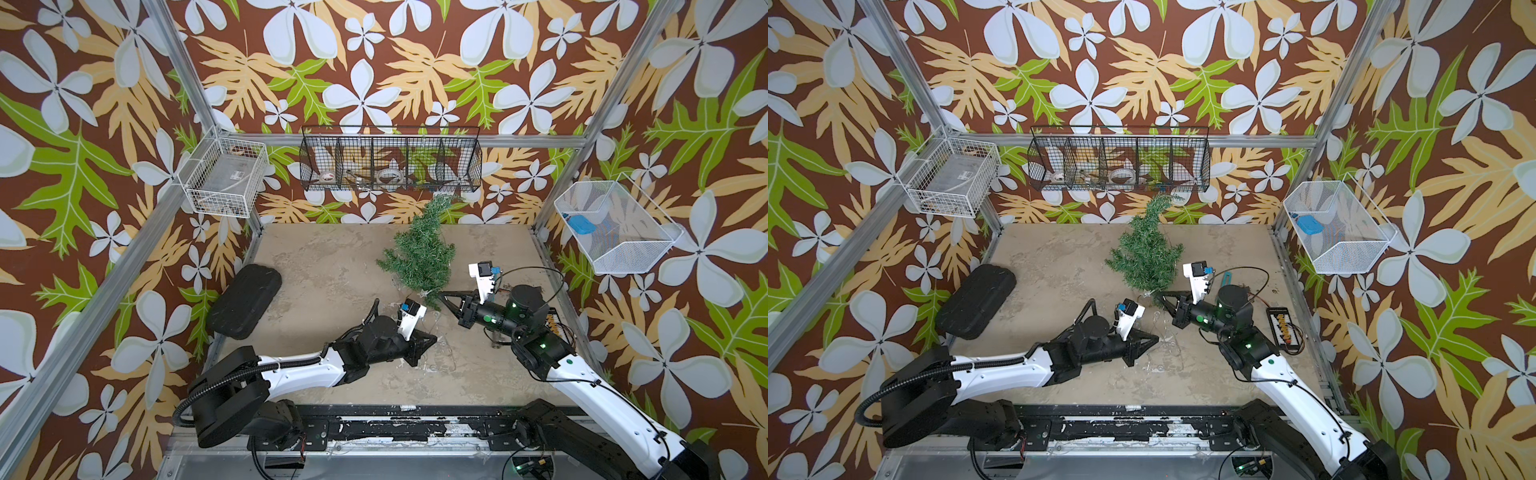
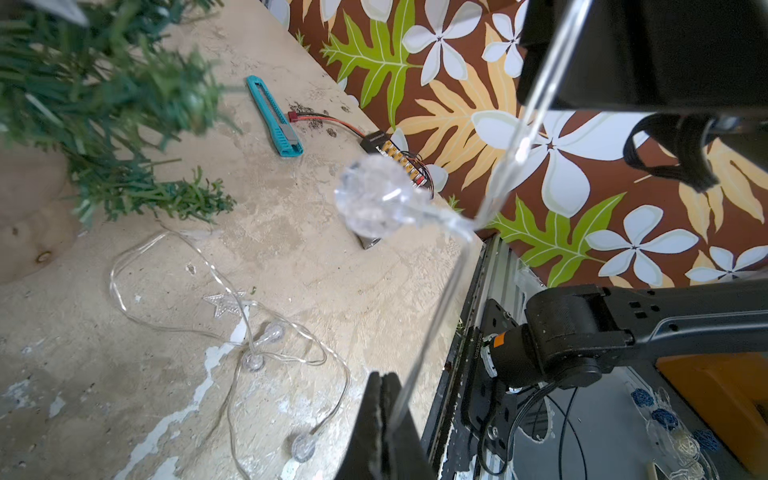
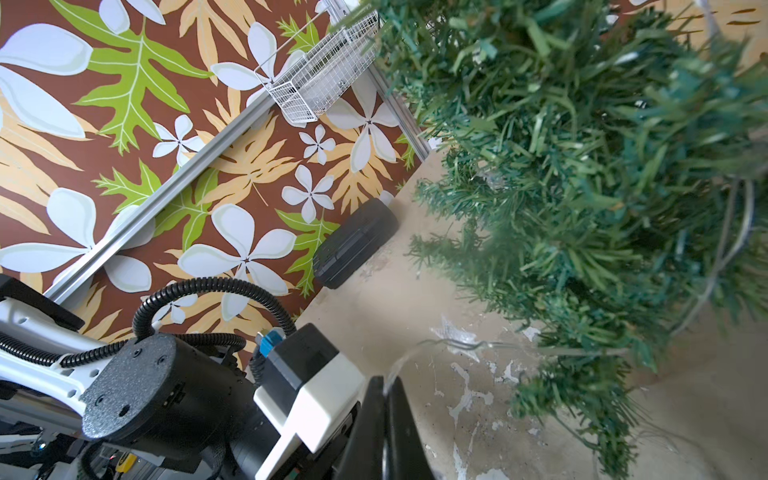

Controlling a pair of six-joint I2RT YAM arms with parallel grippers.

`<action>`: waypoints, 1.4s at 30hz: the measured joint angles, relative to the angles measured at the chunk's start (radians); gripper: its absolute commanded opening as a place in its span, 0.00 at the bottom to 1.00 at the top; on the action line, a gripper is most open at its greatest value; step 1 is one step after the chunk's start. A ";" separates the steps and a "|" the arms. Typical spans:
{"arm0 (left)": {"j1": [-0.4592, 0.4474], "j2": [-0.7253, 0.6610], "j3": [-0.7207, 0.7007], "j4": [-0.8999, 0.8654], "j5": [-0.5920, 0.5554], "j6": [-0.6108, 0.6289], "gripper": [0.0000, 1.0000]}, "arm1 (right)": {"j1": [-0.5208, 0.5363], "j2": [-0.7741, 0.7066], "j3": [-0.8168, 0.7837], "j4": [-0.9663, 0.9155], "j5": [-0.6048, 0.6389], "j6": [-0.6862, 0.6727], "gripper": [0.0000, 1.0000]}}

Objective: Remove string lights from the small christmas tree
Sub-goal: Remove the light string from the Christmas tree.

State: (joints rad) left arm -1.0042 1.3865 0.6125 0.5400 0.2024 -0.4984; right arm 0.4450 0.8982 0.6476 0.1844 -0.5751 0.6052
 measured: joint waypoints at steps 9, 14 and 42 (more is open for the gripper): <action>0.000 0.002 0.019 -0.003 -0.008 0.007 0.00 | -0.001 -0.063 0.022 -0.149 0.168 -0.060 0.00; 0.000 0.012 0.035 0.026 -0.009 0.007 0.00 | -0.049 -0.117 -0.011 -0.280 0.333 -0.054 0.00; 0.005 -0.013 0.364 -0.135 -0.054 0.058 0.00 | -0.283 0.262 0.568 -0.403 0.287 -0.003 0.00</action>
State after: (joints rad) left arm -0.9997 1.3731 0.9764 0.4046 0.1486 -0.4400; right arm 0.1619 1.1606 1.2152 -0.2184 -0.2882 0.6025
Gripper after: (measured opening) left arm 0.050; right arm 0.050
